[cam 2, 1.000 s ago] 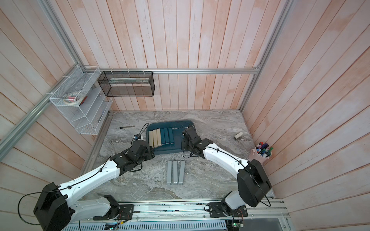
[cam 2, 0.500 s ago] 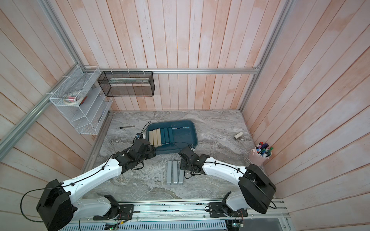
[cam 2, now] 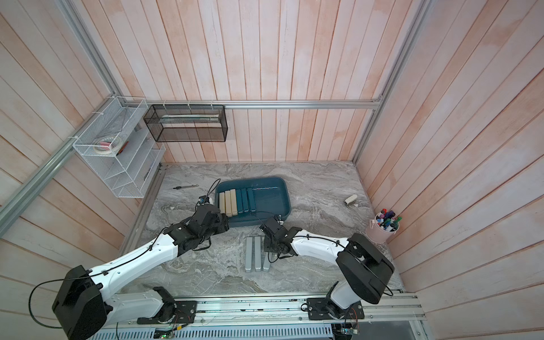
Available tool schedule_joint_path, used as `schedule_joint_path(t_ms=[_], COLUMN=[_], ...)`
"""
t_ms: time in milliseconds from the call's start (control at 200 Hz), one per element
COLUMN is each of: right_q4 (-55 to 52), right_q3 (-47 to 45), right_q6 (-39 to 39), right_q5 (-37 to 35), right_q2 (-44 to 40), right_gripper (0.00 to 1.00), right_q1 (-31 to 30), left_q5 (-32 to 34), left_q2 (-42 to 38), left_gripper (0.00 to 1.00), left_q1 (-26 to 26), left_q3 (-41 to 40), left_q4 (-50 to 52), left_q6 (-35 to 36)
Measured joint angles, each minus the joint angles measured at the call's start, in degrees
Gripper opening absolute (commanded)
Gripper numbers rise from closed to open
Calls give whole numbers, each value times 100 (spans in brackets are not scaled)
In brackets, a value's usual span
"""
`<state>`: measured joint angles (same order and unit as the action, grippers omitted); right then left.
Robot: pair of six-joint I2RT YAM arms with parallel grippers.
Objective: Put the pruning pliers into the storage box
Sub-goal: Pick up the pruning pliers from the center of the board.
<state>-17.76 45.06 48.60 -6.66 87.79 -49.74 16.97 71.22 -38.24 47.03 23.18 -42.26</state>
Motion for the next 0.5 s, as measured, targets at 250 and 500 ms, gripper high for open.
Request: schedule_joint_path(t_ms=[250,500], right_q4=[13,-256], right_q3=[111,286], right_q6=[-33,-109], right_q5=[186,234], right_q2=[236,229], right_gripper=[32,24], right_q1=[-2,-7], left_q5=[2,2], left_q2=[0,2], left_gripper=[71,71], left_q1=[0,0], left_q3=[0,0], left_q4=[4,2], left_q6=[0,0])
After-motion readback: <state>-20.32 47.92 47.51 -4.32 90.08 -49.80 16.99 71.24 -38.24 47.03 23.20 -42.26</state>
